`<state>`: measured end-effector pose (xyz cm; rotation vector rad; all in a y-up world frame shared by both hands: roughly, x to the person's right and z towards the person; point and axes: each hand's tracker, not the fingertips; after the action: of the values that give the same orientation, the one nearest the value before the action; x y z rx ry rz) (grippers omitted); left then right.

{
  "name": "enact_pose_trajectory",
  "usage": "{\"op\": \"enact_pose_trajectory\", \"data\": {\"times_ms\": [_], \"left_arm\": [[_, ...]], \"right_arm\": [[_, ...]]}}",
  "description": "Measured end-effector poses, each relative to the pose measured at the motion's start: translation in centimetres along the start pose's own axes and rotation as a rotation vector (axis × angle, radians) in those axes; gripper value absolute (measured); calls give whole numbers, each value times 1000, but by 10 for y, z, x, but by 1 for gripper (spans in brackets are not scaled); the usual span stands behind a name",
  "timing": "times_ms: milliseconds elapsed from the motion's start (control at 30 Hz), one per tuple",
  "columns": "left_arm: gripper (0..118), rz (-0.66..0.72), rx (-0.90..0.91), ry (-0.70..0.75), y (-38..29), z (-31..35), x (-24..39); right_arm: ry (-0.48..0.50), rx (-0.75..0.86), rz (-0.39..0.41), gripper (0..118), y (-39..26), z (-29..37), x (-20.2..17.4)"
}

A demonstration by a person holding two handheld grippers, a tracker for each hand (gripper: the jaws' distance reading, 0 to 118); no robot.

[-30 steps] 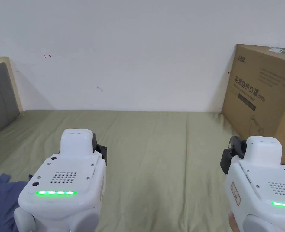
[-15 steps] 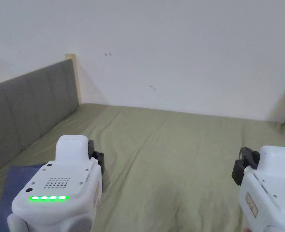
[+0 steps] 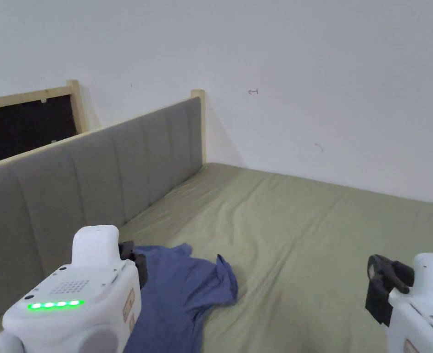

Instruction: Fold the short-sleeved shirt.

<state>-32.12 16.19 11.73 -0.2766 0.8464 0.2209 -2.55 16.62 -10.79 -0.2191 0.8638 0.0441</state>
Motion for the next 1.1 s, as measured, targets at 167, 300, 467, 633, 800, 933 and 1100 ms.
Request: {"op": "enact_pose_trajectory", "data": {"times_ms": [167, 300, 467, 633, 800, 933, 1100], "left_arm": [[0, 237, -638, -153, -16, -129, -51], [44, 208, -803, -47, -56, -195, -67], [107, 136, -811, 15, -94, -241, -62], [117, 90, -882, -76, -134, -280, -43], [118, -148, -789, 26, -171, -278, -11], [118, -101, -795, 26, -170, -275, -17], [84, -126, -702, -38, -150, -249, -24]], "right_arm": [[-48, -74, -35, 0, -10, -6, 33], [-101, -139, -66, 0, -23, -12, 57], [-145, -218, -80, 0, -44, -22, 79], [-149, -274, -94, 0, -59, -30, 85], [-139, -311, -90, 0, -67, -36, 82], [-133, -320, -90, 0, -69, -39, 83], [-126, -318, -113, 0, -70, -37, 86]]}}
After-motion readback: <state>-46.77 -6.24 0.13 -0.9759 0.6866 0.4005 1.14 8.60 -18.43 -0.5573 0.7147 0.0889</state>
